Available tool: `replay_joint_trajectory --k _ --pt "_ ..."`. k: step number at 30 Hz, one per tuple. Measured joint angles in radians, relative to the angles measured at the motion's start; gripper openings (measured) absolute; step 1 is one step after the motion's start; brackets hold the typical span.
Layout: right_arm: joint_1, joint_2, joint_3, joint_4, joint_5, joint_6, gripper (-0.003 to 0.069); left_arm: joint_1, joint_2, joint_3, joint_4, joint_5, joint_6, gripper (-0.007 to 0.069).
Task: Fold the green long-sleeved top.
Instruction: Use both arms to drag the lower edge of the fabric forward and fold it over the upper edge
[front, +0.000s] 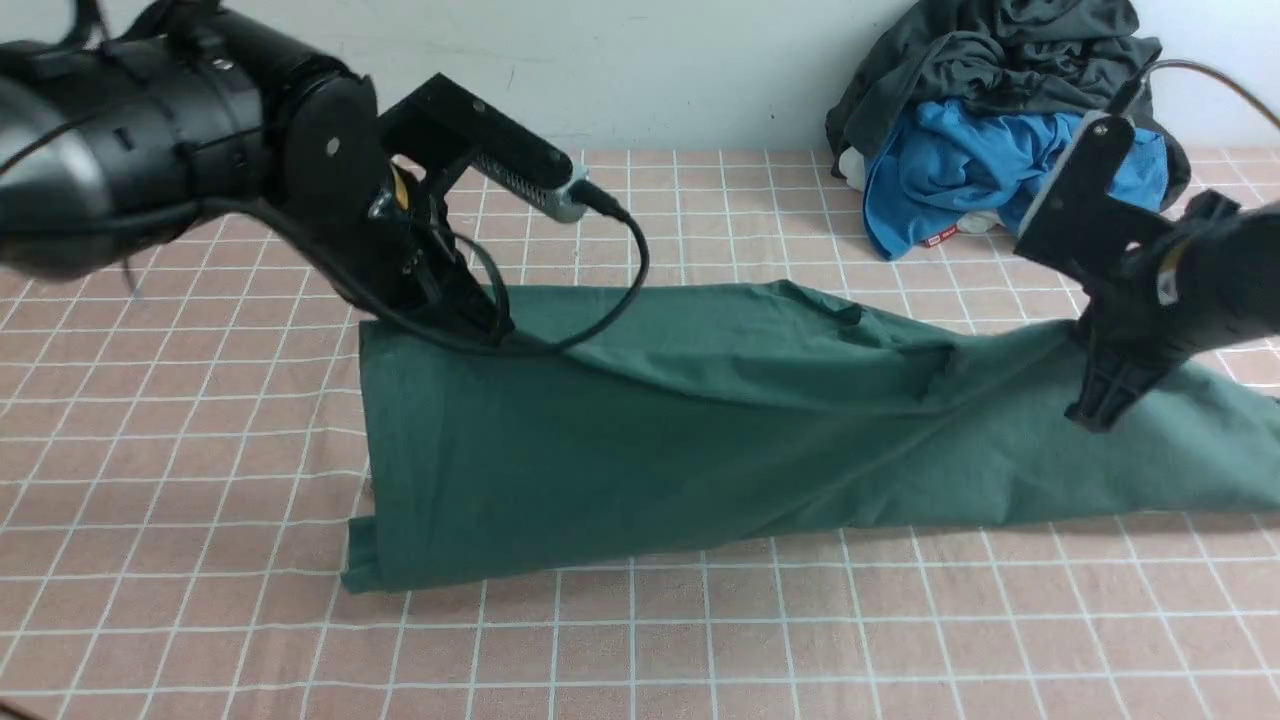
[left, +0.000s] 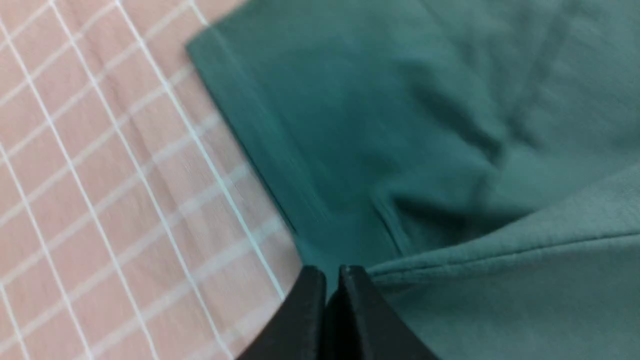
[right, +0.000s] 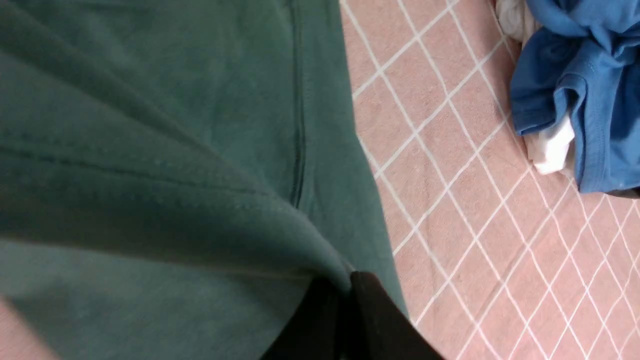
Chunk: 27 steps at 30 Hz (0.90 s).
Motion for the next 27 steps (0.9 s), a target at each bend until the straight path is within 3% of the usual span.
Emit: replay_joint_trajectory --k 7,10,14,17,20,22,26,27 --pt "-0.015 0.253 -0.205 0.003 -0.003 0.117 0.0006 0.051 0.323 -0.324 0.002 -0.03 0.0 0.003" --pt "-0.018 0.314 -0.267 0.019 -0.002 0.2 0.004 0.061 0.428 -0.442 0.002 -0.034 -0.009 0.0088" --pt "-0.021 0.342 -0.325 0.02 0.016 0.306 0.0126 0.071 0.494 -0.531 0.022 -0.064 -0.066 0.0185" --pt "-0.021 0.344 -0.406 0.02 0.1 0.438 0.0242 0.082 0.516 -0.586 0.084 -0.081 -0.163 0.0282" --pt "-0.018 0.344 -0.488 0.061 0.228 0.477 0.0285 0.084 0.503 -0.611 0.075 -0.036 -0.193 0.0312" --pt "-0.006 0.344 -0.521 0.169 0.295 0.395 0.0255 0.079 0.495 -0.617 0.015 0.025 -0.141 0.0297" --pt "0.027 0.351 -0.533 0.473 0.338 0.118 0.0122 0.075 0.497 -0.616 -0.141 0.129 -0.017 0.0238" --pt "0.045 0.365 -0.535 0.624 0.343 -0.02 0.0057 0.074 0.504 -0.616 -0.229 0.181 0.061 0.0197"
